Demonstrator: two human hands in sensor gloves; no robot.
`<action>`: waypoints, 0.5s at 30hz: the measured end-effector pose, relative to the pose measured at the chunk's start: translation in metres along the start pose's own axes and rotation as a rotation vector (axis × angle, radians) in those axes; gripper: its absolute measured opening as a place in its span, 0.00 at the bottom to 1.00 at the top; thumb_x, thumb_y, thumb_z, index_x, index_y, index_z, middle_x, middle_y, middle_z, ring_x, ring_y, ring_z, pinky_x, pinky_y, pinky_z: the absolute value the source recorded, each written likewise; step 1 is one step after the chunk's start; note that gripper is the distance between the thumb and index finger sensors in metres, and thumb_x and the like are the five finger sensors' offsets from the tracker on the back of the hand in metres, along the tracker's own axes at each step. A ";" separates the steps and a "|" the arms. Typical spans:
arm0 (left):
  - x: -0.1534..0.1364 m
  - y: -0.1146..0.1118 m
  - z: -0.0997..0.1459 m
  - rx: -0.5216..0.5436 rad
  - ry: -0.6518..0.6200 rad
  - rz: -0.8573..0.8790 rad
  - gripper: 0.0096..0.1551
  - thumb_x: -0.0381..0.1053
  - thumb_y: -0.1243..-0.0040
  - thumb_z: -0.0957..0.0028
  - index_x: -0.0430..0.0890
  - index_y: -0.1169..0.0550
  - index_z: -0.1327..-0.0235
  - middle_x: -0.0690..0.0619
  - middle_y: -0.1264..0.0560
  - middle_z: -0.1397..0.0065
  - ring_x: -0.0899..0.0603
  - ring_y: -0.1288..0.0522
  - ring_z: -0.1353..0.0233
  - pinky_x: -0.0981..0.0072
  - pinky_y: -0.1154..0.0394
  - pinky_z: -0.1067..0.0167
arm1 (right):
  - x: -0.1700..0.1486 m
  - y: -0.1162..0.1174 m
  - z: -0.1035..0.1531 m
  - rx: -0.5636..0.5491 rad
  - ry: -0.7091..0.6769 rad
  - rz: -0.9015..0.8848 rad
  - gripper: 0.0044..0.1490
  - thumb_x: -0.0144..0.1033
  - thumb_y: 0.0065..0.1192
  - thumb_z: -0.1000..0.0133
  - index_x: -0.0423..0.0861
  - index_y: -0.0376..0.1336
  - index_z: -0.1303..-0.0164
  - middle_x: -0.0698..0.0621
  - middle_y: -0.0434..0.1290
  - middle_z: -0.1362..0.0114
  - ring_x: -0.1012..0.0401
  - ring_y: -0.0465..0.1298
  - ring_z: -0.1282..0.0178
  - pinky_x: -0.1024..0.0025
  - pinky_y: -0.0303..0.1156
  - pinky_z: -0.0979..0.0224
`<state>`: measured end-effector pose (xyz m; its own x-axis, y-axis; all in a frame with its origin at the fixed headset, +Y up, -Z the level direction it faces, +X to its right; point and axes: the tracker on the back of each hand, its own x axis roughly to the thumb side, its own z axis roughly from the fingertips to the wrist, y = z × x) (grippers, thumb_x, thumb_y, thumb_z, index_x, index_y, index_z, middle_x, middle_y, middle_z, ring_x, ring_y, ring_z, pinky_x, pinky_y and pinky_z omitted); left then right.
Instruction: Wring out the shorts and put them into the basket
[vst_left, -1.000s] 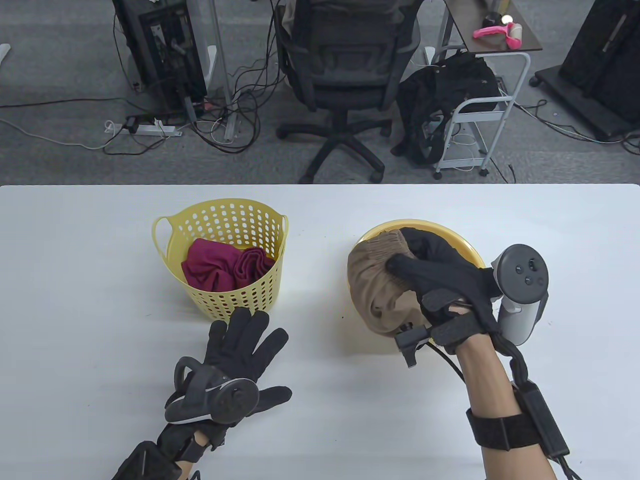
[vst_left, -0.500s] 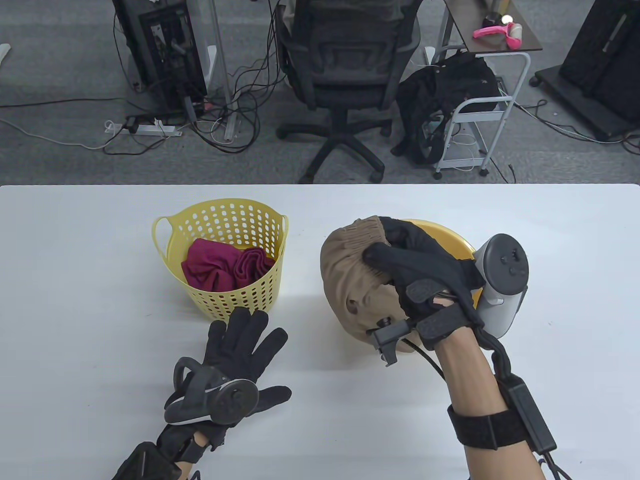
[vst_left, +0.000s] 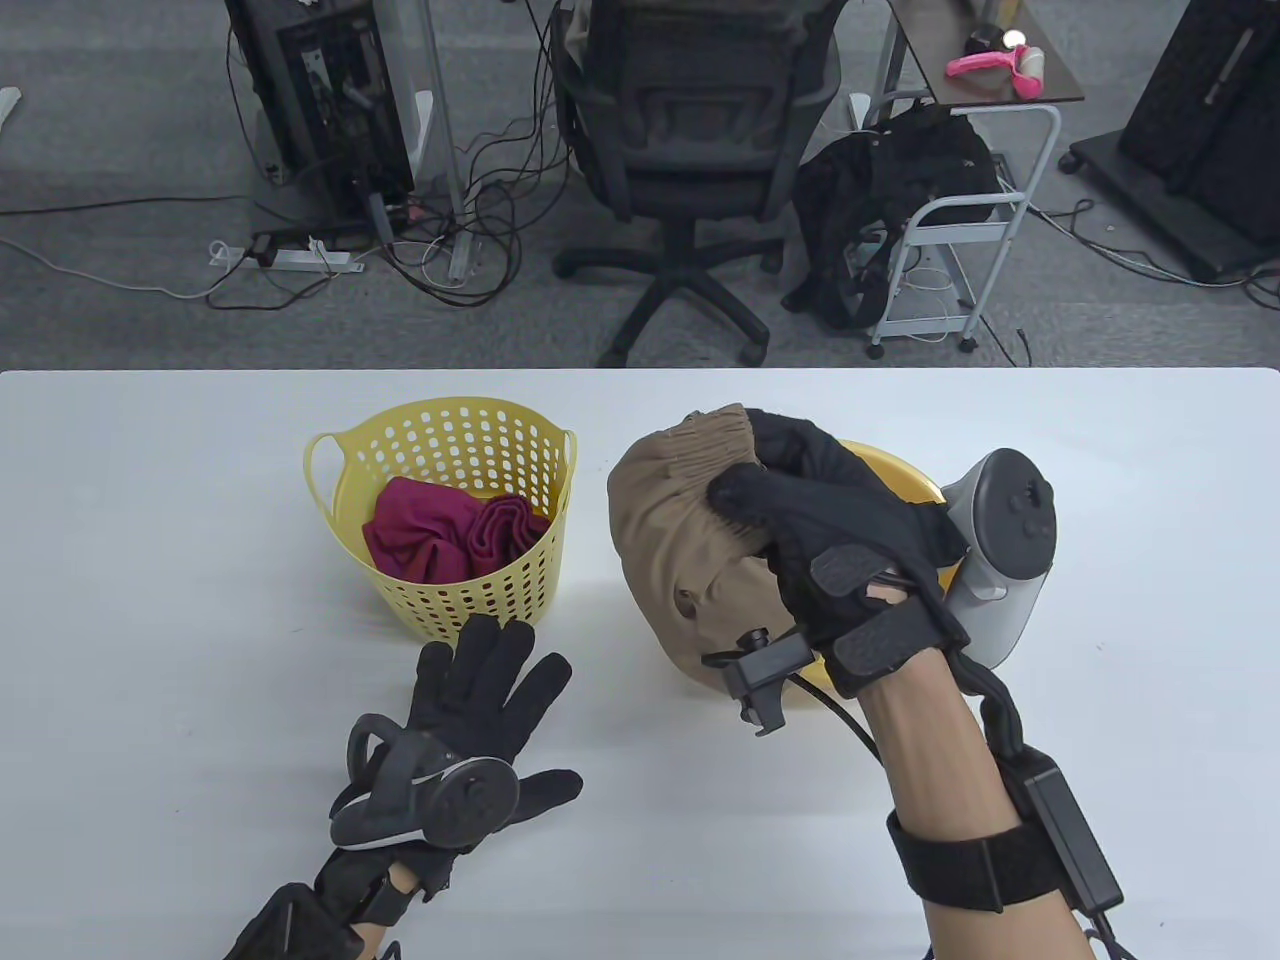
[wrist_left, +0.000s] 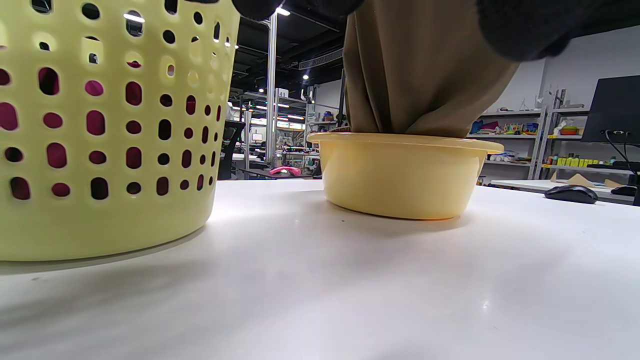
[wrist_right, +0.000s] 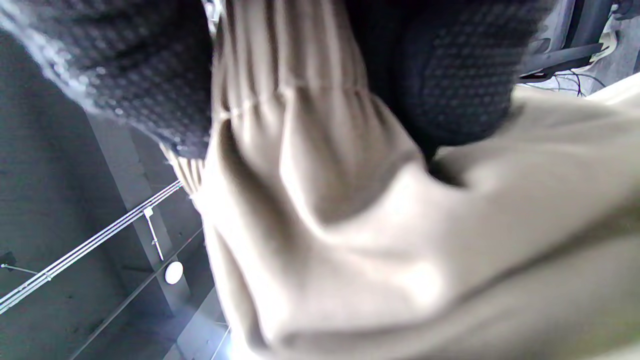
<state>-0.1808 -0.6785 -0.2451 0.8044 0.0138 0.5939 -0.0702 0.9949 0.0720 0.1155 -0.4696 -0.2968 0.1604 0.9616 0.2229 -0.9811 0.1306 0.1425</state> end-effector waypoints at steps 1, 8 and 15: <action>0.000 0.000 0.000 0.001 0.000 0.001 0.59 0.76 0.45 0.47 0.46 0.49 0.13 0.28 0.54 0.10 0.16 0.54 0.15 0.15 0.53 0.33 | 0.002 0.002 0.000 0.005 0.000 -0.009 0.42 0.49 0.79 0.47 0.35 0.64 0.35 0.39 0.77 0.40 0.50 0.86 0.49 0.60 0.85 0.44; 0.000 0.001 0.000 0.006 0.001 0.001 0.60 0.76 0.45 0.47 0.44 0.51 0.13 0.27 0.54 0.11 0.16 0.54 0.16 0.16 0.52 0.33 | 0.012 0.016 0.001 0.037 -0.011 -0.052 0.42 0.50 0.79 0.47 0.35 0.64 0.35 0.39 0.77 0.40 0.50 0.86 0.49 0.61 0.85 0.44; -0.001 0.002 0.001 0.020 0.010 0.010 0.63 0.76 0.45 0.47 0.40 0.53 0.14 0.25 0.54 0.11 0.15 0.53 0.16 0.16 0.52 0.33 | 0.018 0.025 0.001 0.051 -0.012 -0.080 0.42 0.50 0.79 0.47 0.35 0.64 0.35 0.40 0.77 0.40 0.50 0.86 0.49 0.61 0.86 0.44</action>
<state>-0.1823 -0.6768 -0.2451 0.8096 0.0250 0.5865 -0.0900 0.9926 0.0818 0.0943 -0.4495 -0.2886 0.2399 0.9455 0.2203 -0.9584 0.1945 0.2092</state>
